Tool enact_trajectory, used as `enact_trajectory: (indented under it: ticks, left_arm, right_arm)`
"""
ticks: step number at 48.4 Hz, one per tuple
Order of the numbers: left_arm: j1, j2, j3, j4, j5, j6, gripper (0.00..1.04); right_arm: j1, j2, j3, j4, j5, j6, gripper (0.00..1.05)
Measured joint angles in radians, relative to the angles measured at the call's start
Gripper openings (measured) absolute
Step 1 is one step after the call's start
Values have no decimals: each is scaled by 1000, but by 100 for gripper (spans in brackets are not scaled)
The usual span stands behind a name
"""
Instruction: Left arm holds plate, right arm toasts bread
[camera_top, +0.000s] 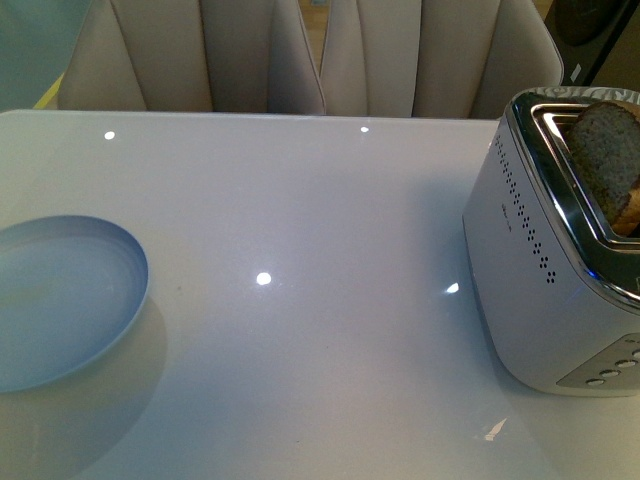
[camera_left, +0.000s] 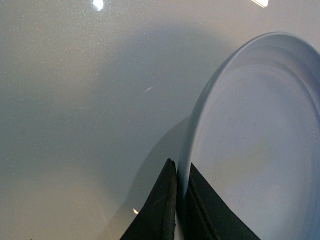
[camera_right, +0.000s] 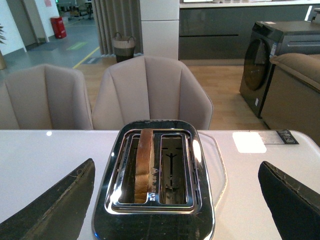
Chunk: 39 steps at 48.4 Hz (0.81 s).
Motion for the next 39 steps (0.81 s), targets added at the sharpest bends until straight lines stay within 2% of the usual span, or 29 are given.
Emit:
enact_trajectory:
  ticks: [29,31,39]
  left_arm:
    - [15,144,0,101,-8,24,3]
    - [15,150,0,101,-8,25,9]
    - [19,168,0,100,-8,31,43]
  right_arm:
    - [0,0,0,0,0,0,96]
    - [0,0,0,0,0,0,96]
    - [0,0,0,0,0,0,96]
